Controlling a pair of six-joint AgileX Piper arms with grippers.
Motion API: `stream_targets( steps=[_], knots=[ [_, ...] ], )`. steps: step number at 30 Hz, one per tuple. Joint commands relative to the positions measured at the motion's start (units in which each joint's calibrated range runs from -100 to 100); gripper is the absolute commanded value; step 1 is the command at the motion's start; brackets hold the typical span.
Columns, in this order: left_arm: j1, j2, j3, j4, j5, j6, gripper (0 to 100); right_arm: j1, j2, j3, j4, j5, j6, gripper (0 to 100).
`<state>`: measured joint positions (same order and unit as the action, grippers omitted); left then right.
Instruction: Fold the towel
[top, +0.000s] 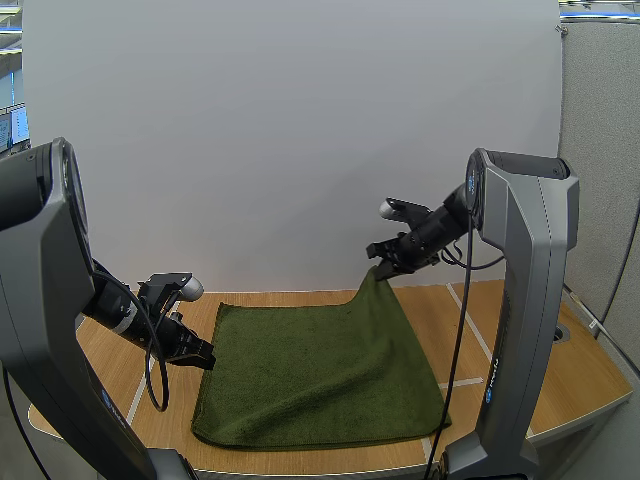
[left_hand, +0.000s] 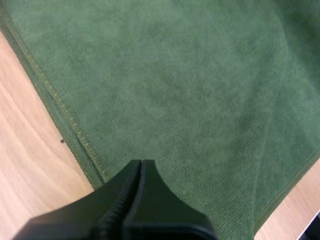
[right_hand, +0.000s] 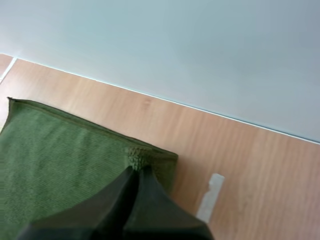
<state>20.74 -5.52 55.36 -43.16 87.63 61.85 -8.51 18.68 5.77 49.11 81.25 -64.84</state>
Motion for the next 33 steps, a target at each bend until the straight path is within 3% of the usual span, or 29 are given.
stream_targets(
  steps=[1,11,18,24,33],
  knots=[
    [-0.22,-0.4,1.5,1.9,0.3,0.0,0,0.0,-1.1,-0.3,0.7,0.7,-0.4,0],
    [-0.22,-0.4,8.1,3.6,2.6,9.6,0,0.1,-1.1,-0.3,0.7,0.8,-0.4,0],
    [-0.22,-0.4,9.3,5.6,-3.0,9.5,0,0.4,-1.1,-0.3,2.2,4.0,-0.2,0],
    [-0.22,-0.4,9.8,6.1,-4.2,9.1,0,2.9,-2.4,-0.3,2.1,5.1,-0.2,0],
    [-0.22,-0.3,14.2,8.3,-15.9,9.5,0,6.0,-2.7,-0.3,2.1,5.1,0.8,0]
  ],
)
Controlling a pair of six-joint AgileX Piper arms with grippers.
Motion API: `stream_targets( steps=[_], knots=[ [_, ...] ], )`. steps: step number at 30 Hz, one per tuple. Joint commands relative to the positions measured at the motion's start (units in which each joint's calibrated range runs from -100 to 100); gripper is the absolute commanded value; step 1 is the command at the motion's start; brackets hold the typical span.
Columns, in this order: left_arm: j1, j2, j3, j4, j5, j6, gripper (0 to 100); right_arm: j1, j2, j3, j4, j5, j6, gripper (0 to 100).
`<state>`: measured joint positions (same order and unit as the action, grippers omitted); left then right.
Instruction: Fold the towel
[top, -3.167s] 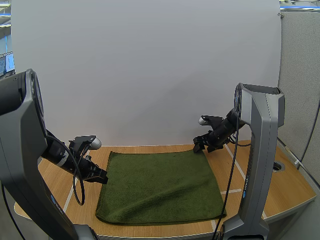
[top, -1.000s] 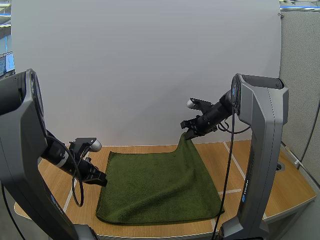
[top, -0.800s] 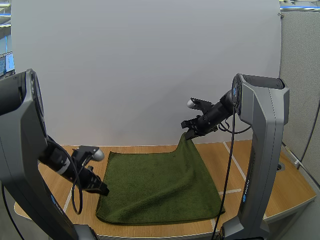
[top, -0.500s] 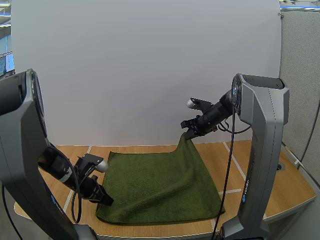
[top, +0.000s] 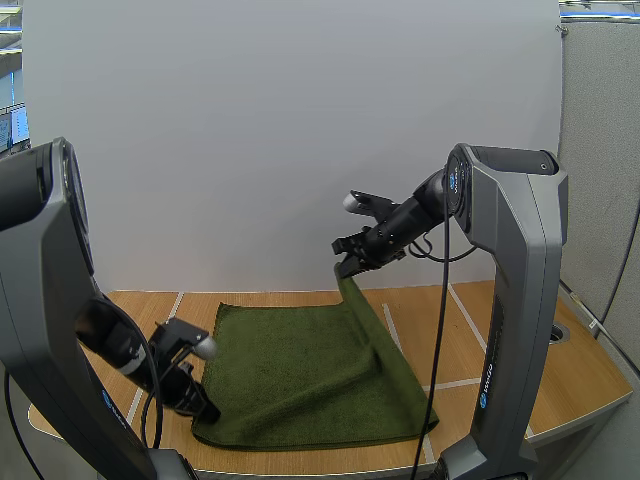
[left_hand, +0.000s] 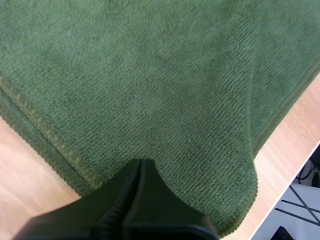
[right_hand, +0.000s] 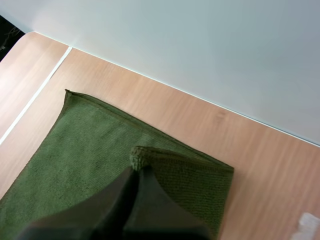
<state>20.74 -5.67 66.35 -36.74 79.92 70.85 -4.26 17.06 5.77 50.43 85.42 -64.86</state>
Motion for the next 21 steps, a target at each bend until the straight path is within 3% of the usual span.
stream_targets(
  steps=[1,10,21],
  knots=[
    [-0.22,-0.2,3.2,1.9,-8.2,0.6,0,2.2,-1.1,-0.3,0.8,0.9,0.8,0],
    [-0.22,-0.2,3.2,0.7,-8.1,0.9,0,6.0,-1.1,-0.3,1.4,-0.1,0.8,0],
    [-0.22,-0.2,3.2,-0.7,-7.9,0.9,0,10.7,-1.1,-0.3,1.6,-10.9,0.8,0]
  ],
)
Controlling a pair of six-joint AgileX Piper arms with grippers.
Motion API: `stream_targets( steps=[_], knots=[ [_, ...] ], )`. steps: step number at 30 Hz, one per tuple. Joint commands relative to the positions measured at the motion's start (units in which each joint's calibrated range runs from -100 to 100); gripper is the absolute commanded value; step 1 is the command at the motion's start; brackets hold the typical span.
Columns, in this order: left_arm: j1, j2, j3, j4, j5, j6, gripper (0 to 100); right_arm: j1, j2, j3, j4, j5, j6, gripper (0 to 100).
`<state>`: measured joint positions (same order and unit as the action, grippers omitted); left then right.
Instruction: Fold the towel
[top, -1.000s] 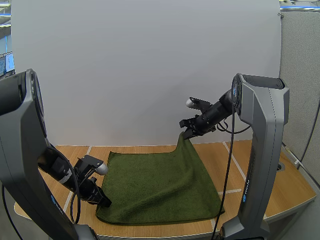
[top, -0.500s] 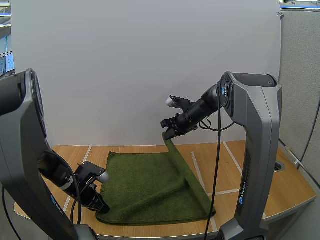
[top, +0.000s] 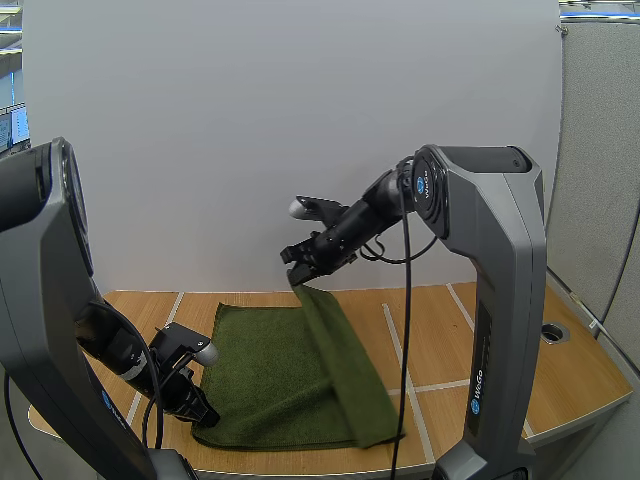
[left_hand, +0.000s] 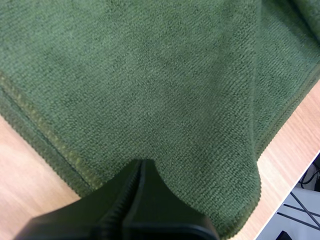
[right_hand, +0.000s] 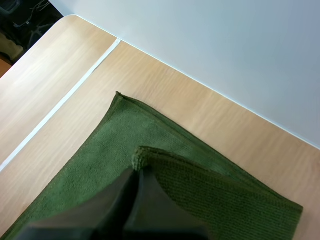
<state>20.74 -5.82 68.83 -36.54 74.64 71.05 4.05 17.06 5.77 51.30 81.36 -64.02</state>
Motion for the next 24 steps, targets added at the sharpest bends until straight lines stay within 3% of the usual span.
stream_targets(
  steps=[1,12,24],
  knots=[
    [-0.22,0.0,0.7,-0.9,-2.6,0.7,0,2.9,-1.1,-0.3,0.9,-7.5,-0.1,0],
    [-0.22,0.0,0.7,-1.1,-2.6,0.7,0,6.9,-0.1,-0.3,1.6,-20.3,-1.2,0],
    [-0.22,0.0,0.7,-2.6,-3.5,0.7,0,7.9,4.3,-0.3,5.4,-20.1,-3.5,0]
  ],
)
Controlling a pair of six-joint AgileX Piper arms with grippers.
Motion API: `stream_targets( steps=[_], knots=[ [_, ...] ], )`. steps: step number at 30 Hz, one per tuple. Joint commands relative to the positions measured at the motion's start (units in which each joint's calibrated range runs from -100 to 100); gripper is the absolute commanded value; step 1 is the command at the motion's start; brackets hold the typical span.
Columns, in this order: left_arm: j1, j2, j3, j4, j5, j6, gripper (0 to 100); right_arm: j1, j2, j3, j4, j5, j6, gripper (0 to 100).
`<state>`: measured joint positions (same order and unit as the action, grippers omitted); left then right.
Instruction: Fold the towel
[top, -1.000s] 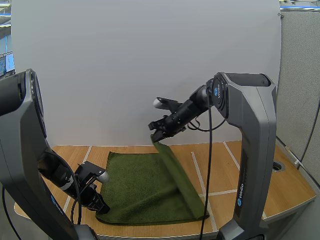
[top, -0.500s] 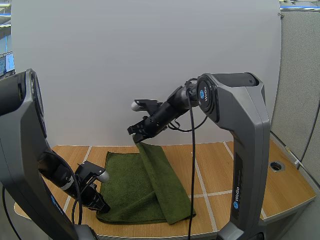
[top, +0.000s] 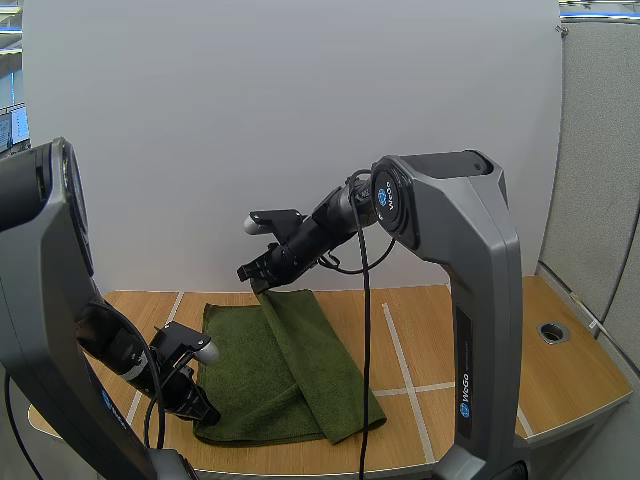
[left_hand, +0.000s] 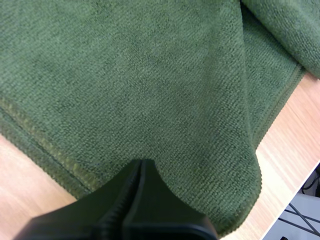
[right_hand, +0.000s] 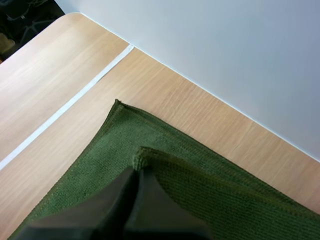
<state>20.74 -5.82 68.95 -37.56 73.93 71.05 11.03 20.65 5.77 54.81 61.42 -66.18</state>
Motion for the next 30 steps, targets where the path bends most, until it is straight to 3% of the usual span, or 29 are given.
stream_targets(
  steps=[1,10,18,30],
  knots=[
    [-0.22,0.0,0.6,-1.6,-2.7,0.7,0,1.3,0.5,-0.3,1.8,-0.1,-1.5,0],
    [-0.22,0.0,0.6,-1.6,-2.7,0.7,0,3.0,-0.3,-0.3,3.9,-0.1,-1.3,0],
    [-0.22,0.0,0.6,-1.6,-2.7,0.7,0,3.6,-0.3,-5.7,4.0,4.0,1.4,0],
    [-0.22,0.0,2.0,-1.3,-5.4,0.7,0,5.5,-0.3,-12.0,0.9,6.9,5.1,0]
  ],
)
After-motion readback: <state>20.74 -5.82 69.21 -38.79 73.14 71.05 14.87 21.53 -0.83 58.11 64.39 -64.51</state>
